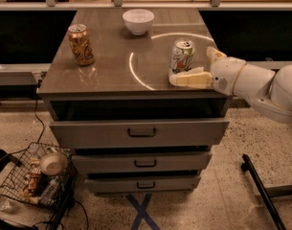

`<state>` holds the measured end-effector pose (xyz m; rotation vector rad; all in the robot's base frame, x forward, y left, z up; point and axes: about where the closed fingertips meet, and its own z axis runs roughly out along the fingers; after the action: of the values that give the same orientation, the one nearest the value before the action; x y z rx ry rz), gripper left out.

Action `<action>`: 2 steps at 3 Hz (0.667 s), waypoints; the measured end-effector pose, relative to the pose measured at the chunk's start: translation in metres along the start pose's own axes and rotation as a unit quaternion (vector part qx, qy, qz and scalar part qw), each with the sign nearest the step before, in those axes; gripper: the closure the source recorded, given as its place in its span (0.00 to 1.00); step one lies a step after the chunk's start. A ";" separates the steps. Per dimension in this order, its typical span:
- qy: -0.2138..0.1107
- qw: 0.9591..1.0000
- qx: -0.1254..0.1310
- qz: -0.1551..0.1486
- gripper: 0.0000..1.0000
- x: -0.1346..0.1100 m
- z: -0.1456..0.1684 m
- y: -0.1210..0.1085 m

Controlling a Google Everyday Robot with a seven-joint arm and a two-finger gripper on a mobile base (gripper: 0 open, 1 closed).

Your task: Move 7up can near white bowl

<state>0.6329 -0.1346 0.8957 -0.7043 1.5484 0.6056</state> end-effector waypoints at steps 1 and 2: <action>-0.010 1.000 -0.013 -0.005 0.00 -0.003 0.012 0.003; -0.022 0.999 -0.017 -0.022 0.18 -0.010 0.018 0.007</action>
Offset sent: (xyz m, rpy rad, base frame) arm 0.0086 0.0235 0.0168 -0.0012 -0.1097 0.0444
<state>0.6401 -0.1158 0.9043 -0.7435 1.4816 0.6125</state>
